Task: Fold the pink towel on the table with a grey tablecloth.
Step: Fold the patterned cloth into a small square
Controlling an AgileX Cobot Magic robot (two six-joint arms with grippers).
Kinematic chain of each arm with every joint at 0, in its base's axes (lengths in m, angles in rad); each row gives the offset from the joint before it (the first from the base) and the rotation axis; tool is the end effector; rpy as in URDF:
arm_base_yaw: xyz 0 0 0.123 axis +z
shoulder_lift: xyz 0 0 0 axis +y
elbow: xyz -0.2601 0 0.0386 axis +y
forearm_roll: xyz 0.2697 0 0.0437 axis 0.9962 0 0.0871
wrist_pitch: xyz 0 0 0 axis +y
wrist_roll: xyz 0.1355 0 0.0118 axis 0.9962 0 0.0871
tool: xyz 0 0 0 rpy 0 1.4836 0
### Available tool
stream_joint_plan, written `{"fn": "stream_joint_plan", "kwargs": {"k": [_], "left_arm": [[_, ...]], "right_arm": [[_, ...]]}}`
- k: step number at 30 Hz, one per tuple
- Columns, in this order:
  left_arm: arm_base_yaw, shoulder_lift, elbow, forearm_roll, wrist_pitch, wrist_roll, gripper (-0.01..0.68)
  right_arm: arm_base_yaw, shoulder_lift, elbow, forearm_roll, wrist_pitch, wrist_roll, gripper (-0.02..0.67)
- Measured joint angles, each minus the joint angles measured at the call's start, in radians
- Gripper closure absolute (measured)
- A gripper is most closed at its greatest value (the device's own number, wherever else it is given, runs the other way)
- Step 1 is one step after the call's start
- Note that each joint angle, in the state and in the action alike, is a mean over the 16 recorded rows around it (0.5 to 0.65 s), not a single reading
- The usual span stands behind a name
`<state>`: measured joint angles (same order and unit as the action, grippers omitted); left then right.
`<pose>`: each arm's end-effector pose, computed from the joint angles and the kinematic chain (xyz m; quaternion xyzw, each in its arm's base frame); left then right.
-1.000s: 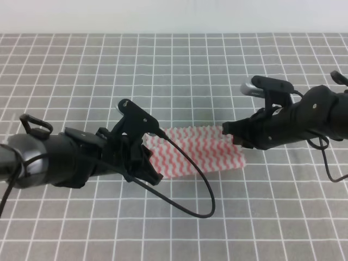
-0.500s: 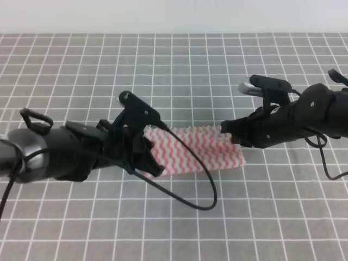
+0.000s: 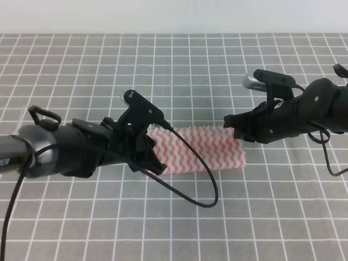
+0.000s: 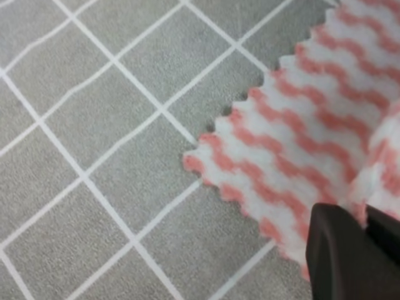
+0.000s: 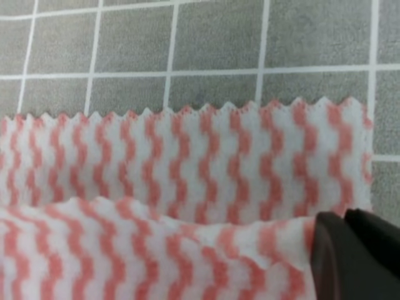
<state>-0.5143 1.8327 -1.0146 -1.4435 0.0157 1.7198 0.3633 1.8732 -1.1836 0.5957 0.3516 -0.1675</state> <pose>0.3663 -0.2095 0.1063 0.3547 0.8418 -0.0554 0.4031 0.3958 0.1786 0.1176 -0.0152 0.9398 0.2074 0.2712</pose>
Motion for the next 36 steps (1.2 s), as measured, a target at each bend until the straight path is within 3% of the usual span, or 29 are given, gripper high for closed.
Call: {"fn": "stream_joint_plan", "kwargs": {"k": [36], "left_arm": [[0.010, 0.046, -0.028, -0.004, -0.013, 0.030, 0.674]], "right_arm": [[-0.005, 0.039, -0.004, -0.002, -0.031, 0.000, 0.664]]}}
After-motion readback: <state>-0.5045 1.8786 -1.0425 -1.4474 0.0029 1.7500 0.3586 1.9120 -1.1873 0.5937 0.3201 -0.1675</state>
